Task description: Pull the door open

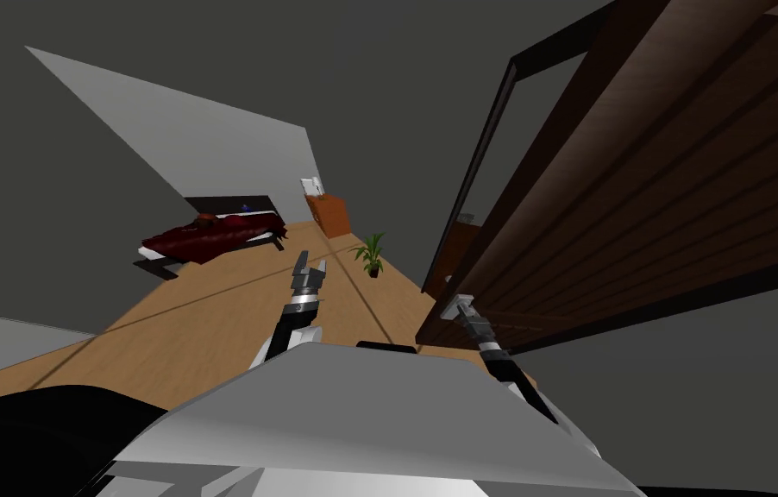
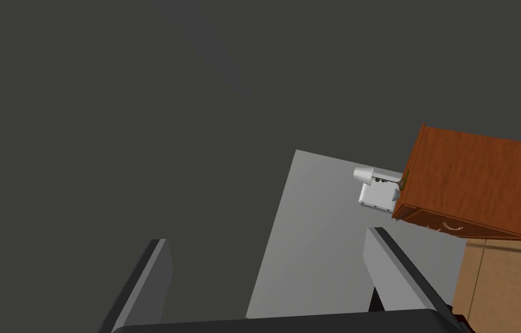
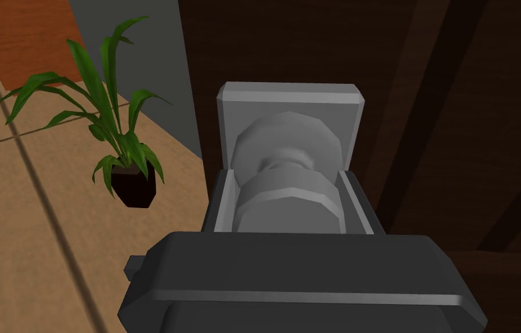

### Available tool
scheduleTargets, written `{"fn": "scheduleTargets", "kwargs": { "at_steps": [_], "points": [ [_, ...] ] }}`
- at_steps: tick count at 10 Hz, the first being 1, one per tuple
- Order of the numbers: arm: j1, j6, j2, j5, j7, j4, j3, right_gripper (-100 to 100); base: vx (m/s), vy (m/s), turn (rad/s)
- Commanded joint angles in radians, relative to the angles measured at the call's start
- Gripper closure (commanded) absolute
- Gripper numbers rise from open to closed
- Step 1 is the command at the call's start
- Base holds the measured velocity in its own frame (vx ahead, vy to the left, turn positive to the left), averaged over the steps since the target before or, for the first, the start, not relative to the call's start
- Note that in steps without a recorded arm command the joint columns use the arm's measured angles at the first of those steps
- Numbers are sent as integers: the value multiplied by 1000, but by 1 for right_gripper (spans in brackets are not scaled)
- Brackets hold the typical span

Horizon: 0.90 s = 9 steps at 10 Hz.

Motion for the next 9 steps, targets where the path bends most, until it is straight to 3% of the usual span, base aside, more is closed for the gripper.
{"fn": "scheduleTargets", "kwargs": {
  "at_steps": [1,3,4,9],
  "points": [
    [3,-18,-13,4,-14,2,6,100,-191,-56,117],
    [7,-34,-28,9,-29,6,13,100,-200,-52,97],
    [5,-27,-24,8,-24,8,11,100,-82,-19,26],
    [12,-78,-64,33,-68,23,40,100,-190,-65,105]
  ]
}}
